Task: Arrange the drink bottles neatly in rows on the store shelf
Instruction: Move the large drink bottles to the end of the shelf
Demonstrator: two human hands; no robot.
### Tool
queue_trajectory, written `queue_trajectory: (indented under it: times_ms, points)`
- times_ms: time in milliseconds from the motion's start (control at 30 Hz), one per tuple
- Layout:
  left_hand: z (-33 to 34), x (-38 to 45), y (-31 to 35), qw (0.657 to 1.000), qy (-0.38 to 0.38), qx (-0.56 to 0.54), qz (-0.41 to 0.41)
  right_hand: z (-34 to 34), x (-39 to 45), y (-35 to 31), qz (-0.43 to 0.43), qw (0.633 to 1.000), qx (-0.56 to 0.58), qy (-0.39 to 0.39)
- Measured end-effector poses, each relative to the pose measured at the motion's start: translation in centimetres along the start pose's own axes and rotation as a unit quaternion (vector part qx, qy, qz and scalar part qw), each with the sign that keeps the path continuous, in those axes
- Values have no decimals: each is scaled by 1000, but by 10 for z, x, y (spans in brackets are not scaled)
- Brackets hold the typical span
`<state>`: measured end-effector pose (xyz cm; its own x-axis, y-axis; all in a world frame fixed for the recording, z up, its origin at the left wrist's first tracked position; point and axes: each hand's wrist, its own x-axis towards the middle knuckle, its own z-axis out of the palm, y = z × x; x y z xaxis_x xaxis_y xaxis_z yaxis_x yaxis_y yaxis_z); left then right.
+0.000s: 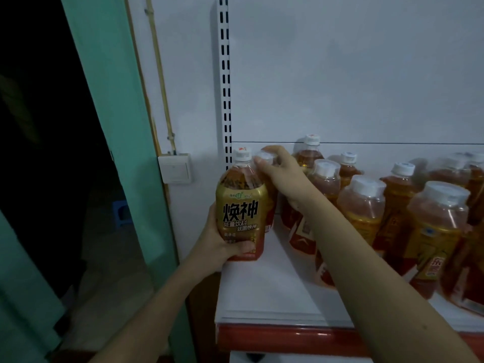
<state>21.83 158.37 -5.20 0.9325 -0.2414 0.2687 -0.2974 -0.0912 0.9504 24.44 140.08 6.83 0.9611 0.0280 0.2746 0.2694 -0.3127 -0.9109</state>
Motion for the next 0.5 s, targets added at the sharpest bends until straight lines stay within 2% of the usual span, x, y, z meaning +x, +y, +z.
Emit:
queue_trajectory:
  times_ms: [333,500]
  points:
    - [-11,21,-10,1000,-15,5,22,-18,-32,-6,-97,992,-73,26]
    - [-14,43,-19,999,-10,6,37,-9,-45,1,-95,989,-104,51]
